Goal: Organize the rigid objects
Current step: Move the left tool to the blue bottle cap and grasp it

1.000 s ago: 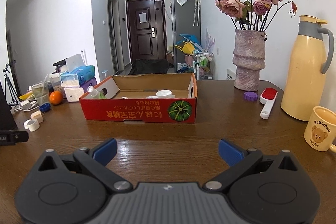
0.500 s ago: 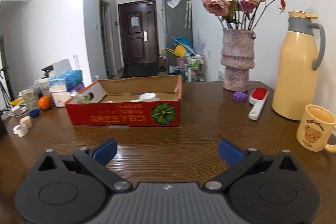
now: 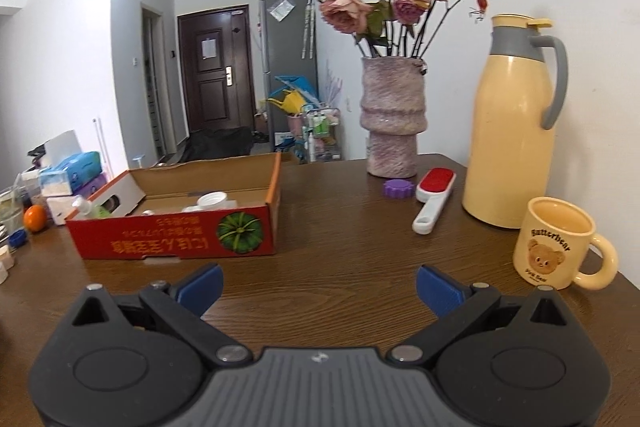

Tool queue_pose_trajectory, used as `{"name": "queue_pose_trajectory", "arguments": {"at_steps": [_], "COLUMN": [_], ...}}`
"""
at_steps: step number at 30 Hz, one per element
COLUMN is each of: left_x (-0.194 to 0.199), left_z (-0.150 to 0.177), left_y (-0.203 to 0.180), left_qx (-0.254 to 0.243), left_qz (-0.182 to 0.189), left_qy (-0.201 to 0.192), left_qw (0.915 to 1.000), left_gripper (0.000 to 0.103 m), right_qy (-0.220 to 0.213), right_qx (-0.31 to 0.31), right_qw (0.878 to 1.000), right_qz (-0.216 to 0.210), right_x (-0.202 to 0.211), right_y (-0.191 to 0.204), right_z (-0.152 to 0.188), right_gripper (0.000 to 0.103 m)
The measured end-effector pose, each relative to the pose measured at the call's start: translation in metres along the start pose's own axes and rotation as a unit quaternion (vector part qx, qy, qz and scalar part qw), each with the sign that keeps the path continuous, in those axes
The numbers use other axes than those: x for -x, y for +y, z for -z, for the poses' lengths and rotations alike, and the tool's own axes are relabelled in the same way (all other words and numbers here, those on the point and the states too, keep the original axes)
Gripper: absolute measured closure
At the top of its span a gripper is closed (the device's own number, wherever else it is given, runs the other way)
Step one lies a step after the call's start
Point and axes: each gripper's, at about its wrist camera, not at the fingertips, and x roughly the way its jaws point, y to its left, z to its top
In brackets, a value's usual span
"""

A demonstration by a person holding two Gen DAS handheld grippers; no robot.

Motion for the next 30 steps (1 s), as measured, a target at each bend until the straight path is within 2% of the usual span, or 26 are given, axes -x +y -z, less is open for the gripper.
{"name": "queue_pose_trajectory", "arguments": {"at_steps": [10,16,23,30], "left_x": [-0.027,-0.056,-0.092,-0.138], "left_z": [-0.039,-0.070,-0.099,-0.117], "left_y": [-0.005,-0.009,-0.017,-0.016], "left_qx": [-0.009,-0.021,-0.037,-0.021], "left_qz": [-0.006,-0.023,-0.028,-0.046], "left_qy": [-0.001,0.014,0.029,0.065], "left_qw": [0.9999,0.9994,0.9985,0.9967], "left_gripper": [0.000,0.000,0.000,0.000], "right_qy": [-0.009,-0.001,0.010,0.031], "right_qx": [0.005,-0.002,-0.006,-0.013], "right_qw": [1.000,1.000,0.999,0.999], "right_qz": [0.023,0.016,0.037,0.040], "right_x": [-0.011,-0.037,-0.070,-0.100], "right_y": [-0.013,-0.024,-0.032,-0.040], "right_z": [-0.021,-0.037,-0.052,-0.066], "right_gripper": [0.000,0.000,0.000,0.000]}}
